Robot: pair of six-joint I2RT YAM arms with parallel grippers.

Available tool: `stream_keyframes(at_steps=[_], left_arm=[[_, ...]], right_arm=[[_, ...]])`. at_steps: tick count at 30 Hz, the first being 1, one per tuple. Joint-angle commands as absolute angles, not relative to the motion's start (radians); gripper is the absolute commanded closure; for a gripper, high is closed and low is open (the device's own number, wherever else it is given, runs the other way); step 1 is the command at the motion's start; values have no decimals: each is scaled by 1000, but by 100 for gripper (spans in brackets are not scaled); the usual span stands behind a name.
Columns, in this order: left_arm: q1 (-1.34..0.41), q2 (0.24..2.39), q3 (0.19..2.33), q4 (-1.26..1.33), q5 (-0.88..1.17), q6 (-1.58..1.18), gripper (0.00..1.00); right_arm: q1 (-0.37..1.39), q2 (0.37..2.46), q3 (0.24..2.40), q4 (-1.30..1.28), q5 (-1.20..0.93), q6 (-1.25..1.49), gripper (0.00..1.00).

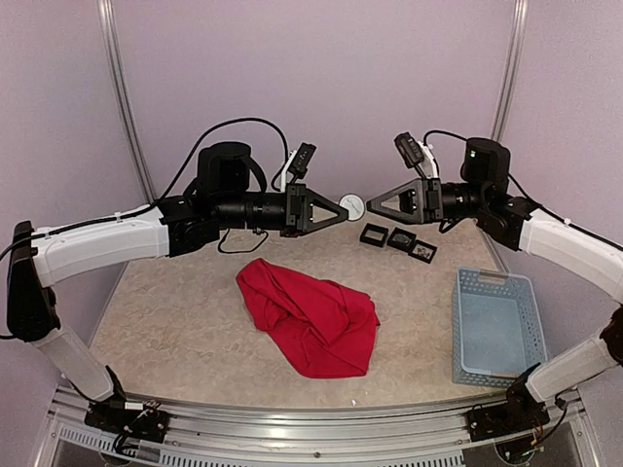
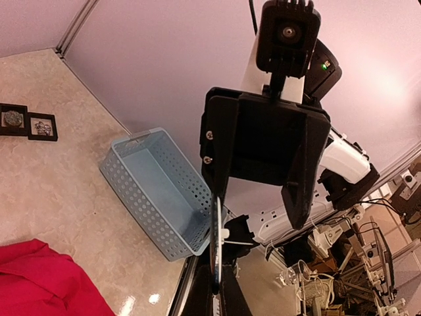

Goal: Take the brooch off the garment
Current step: Close the brooch at the center of the board.

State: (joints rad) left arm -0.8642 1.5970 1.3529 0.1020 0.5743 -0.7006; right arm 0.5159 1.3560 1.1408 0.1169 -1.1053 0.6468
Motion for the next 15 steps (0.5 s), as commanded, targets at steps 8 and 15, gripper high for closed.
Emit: stream_keyframes(at_steps=[8,15], left_arm=[[-855,1578,1321,155,632,-742,100],[-854,1586,1327,157,643,-744,100]], right_arm=[[522,1305,1126,-15,-946,506,51],[551,1346,1140,-54,-961,467,49]])
